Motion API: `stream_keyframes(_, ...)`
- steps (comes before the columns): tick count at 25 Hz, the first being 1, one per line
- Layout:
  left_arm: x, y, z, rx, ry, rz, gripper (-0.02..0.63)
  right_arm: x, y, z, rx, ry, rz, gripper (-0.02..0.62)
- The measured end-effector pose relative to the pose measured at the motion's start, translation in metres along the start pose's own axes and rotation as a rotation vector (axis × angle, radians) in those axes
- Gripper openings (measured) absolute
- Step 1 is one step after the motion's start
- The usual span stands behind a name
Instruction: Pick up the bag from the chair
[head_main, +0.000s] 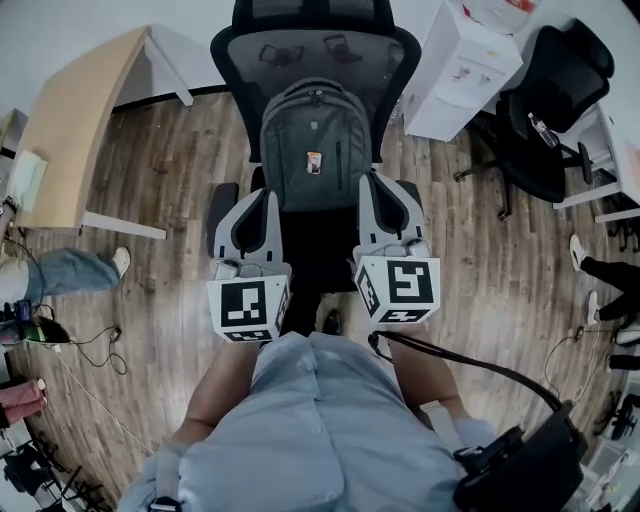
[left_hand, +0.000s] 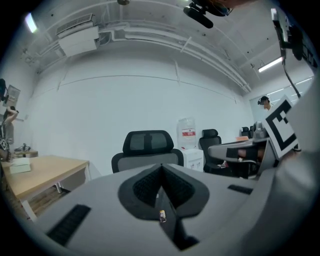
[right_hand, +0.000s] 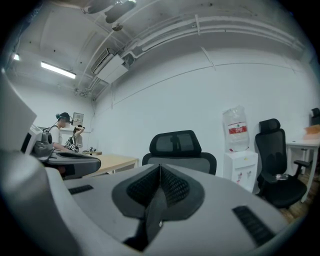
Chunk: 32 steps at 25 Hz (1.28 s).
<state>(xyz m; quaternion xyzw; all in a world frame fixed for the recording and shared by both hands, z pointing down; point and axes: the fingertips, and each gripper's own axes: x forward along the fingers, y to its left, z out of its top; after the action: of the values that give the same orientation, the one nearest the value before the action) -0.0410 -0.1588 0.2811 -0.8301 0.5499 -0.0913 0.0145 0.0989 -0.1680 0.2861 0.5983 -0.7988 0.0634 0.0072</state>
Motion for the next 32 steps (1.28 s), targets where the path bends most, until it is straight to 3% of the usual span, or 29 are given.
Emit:
stream_keyframes(10,0.093,0.055,0.012,-0.057,-0.034,-0.022,0.0,0.092,-0.019,0.024,-0.057,-0.006,-0.041,0.002)
stream_keyframes(16,0.13,0.088,0.008,-0.103,-0.003,-0.02,0.0,0.125,-0.033,0.021,-0.072,0.052,-0.081,0.002)
stream_keyframes(24,0.146,0.093,-0.031,-0.117,0.057,-0.018,0.0,0.13,-0.055,-0.021,-0.044,0.122,-0.121,0.002)
stream_keyframes(32,0.139,0.102,-0.086,-0.133,0.154,0.031,0.0,0.143,-0.048,-0.067,-0.033,0.188,-0.045,0.003)
